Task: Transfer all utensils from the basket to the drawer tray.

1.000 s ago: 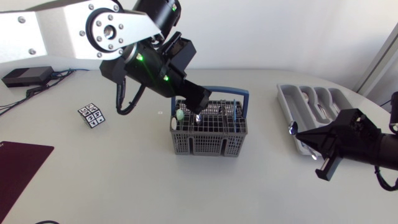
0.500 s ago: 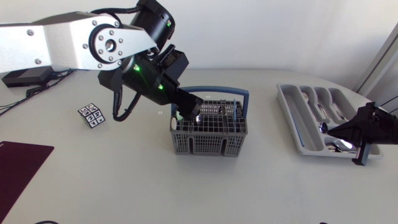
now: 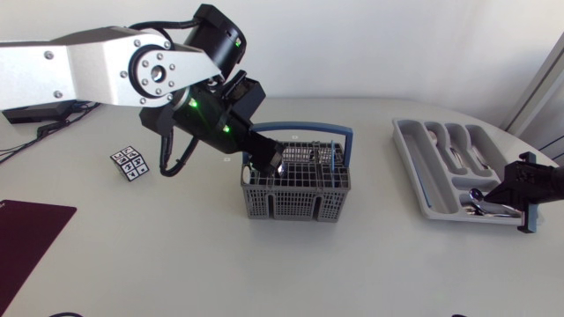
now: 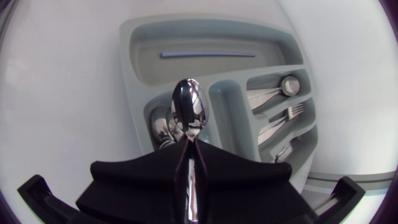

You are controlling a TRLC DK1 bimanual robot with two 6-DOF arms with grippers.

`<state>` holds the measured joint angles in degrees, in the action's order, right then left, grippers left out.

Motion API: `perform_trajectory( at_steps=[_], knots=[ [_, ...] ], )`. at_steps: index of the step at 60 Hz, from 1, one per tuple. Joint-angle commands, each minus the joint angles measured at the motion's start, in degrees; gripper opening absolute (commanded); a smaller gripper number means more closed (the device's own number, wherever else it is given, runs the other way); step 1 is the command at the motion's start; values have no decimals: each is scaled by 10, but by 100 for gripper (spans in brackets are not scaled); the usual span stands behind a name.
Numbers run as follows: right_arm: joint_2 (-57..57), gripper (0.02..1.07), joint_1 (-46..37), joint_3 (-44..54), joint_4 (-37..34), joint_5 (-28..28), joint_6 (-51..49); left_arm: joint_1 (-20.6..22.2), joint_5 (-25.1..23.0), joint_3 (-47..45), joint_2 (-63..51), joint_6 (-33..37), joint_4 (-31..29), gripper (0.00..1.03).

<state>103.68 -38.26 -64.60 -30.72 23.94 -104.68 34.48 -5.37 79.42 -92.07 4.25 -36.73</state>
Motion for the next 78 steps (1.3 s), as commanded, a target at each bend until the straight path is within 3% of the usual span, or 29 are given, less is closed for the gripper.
perform_trajectory(
  at_steps=[1, 7, 14, 20, 22, 24, 27, 38, 49, 78],
  knots=[
    [25, 8, 1, -8, 9, -18, -32, -6, -3, -16, -6, -11, 5, 96],
    [34, 10, 4, -4, 30, -36, -34, -6, -8, -16, -11, -14, 5, 96],
    [28, 35, 3, 7, 46, -35, -33, -6, -14, -16, -19, -18, 7, 96],
    [7, 46, 3, 27, 62, -28, -32, -8, -18, -16, -27, -19, 11, 96],
    [-1, 57, 3, 33, 63, -26, -31, -8, -18, -17, -32, -19, 13, 96],
    [-8, 80, 4, 40, 63, -23, -29, -10, -21, -18, -39, -20, 17, 96],
    [-22, 103, 6, 50, 59, -22, -28, -12, -29, -18, -47, -22, 22, 94],
    [-74, 102, 14, 89, 40, 7, -3, -13, -37, -22, -66, -29, 47, 90],
    [-121, 99, 29, 110, -8, 47, 29, -10, -40, -29, -78, -41, 87, 80],
    [-307, 97, 136, 246, -3, 121, 156, -3, -61, -30, -101, -66, 145, 36]
  ],
)
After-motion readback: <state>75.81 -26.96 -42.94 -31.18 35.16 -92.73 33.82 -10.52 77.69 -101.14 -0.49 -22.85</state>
